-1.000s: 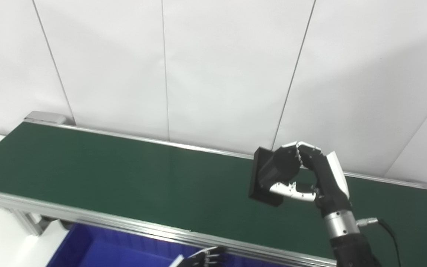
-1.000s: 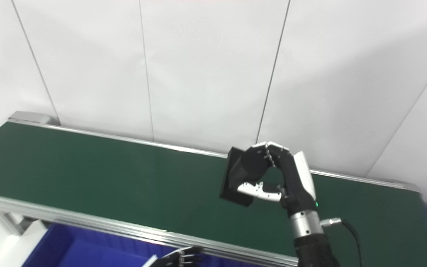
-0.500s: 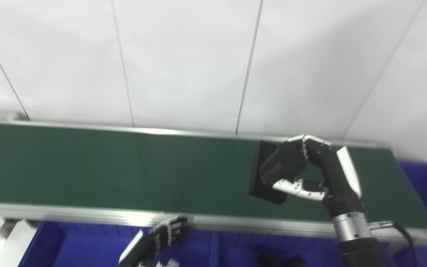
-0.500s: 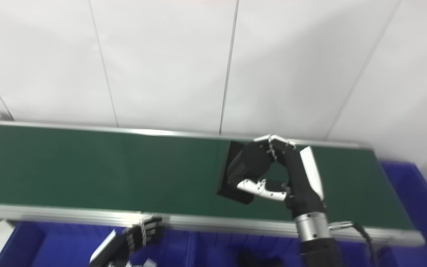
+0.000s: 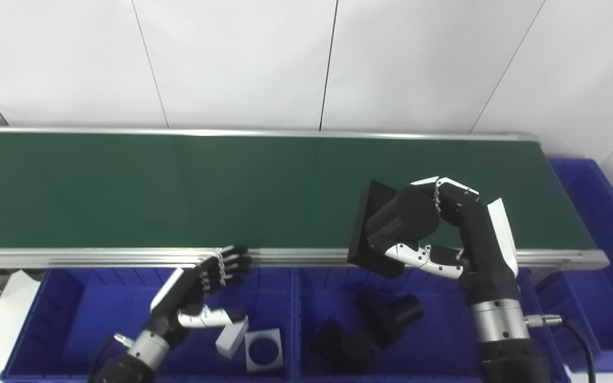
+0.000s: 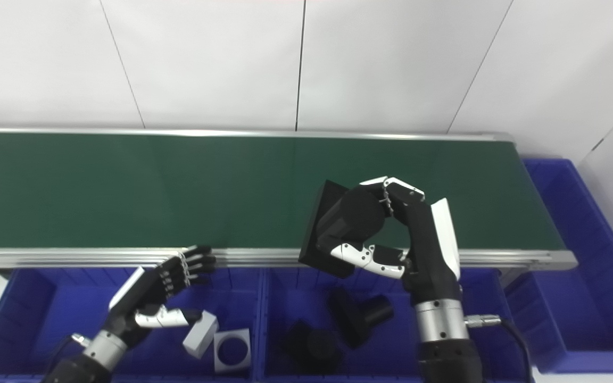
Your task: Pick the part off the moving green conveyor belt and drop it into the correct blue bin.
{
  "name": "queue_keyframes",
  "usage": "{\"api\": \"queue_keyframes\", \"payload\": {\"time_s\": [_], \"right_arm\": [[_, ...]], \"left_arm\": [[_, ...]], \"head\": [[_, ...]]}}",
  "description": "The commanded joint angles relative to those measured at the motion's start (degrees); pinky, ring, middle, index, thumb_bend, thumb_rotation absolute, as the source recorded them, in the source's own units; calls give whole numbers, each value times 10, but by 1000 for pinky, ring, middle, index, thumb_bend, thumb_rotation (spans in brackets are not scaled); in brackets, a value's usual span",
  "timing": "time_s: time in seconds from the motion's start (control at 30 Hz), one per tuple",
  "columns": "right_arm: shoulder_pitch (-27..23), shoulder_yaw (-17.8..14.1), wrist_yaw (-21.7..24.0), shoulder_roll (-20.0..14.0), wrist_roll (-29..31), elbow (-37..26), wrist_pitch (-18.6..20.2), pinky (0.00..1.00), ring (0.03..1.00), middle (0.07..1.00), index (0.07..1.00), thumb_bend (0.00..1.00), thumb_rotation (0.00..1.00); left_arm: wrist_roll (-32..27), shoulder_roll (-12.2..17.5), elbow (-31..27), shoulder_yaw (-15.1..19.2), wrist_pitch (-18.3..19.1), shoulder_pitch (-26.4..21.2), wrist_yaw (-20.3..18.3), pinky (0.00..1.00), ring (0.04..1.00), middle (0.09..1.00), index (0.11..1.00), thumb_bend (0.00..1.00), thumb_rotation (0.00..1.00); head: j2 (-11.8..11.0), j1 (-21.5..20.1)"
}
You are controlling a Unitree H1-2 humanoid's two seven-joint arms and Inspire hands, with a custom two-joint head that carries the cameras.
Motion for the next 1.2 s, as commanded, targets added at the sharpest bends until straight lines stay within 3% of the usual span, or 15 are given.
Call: {"api": "queue_keyframes", "payload": {"time_s": [0.0, 0.27, 0.53, 1.17], "right_arm": [[7, 8, -6, 10, -7, -15, -8, 385, 432, 494, 505, 517, 0], [51, 26, -19, 17, -14, 21, -45, 409, 437, 490, 506, 517, 0], [77, 41, -40, 24, -7, 68, -54, 423, 439, 489, 507, 517, 0], [46, 41, -47, -8, -3, 171, -69, 395, 434, 489, 509, 518, 0]], "left_arm": [[-9, 5, -19, 4, 0, -8, -1, 724, 763, 788, 836, 946, 318], [-9, 9, -36, 10, 14, -6, -4, 714, 742, 779, 839, 960, 335], [-21, 15, -54, 15, 24, 0, -10, 701, 743, 782, 831, 947, 326], [-30, 20, -69, 15, 31, 6, -12, 702, 747, 784, 833, 946, 332]], "head": [[3, 0], [15, -1], [29, -2], [34, -9]]}}
